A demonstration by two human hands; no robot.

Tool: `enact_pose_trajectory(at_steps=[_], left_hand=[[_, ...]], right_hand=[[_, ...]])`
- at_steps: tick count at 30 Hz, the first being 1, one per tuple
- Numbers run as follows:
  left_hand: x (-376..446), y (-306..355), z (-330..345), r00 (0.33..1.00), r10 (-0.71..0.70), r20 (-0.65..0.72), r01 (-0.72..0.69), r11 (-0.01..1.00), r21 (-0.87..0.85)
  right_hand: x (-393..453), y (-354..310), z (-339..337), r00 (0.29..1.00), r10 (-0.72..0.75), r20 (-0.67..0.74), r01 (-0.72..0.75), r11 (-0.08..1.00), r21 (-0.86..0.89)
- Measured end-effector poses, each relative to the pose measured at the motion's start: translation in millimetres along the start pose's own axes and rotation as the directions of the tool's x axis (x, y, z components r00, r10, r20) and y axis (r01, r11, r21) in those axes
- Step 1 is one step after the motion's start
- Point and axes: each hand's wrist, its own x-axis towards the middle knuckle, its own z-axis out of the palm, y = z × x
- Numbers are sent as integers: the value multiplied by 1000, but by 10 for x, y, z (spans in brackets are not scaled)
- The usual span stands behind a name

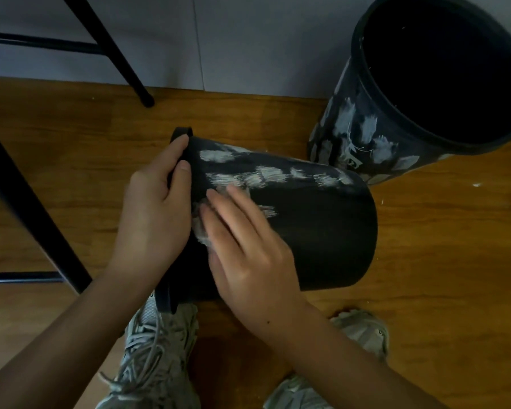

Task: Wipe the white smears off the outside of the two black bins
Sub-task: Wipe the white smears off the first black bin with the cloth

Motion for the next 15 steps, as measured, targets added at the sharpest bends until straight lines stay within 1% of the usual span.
enact_pose_trajectory(at_steps=[2,3,5,7,10,13,15], left_hand=[[-8,1,-2,1000,5,3,-5,1000,-17],[-8,2,-5,1000,2,5,-2,1000,-30],[-6,2,-7,1000,-7,11,7,999,-48],[-4,-10,-15,1000,-11,11,11,998,-56],[2,-25,-26,1000,-19,25,20,998,-65],[24,-14,-31,998,-40,44,44,995,-90],[37,0,-26,998,-42,45,46,993,-105]], right_hand=[[-69,84,-17,999,-49,16,49,999,-10],[-113,160,-40,999,-38,16,38,999,-8],[-213,329,-100,999,50,-8,-50,999,-14],[-323,483,-159,988,138,-64,-141,989,-45],[-424,610,-203,966,218,-142,-231,969,-84],[-381,578,-182,949,266,-168,-281,957,-73],[-280,473,-147,960,249,-129,-259,964,-60]])
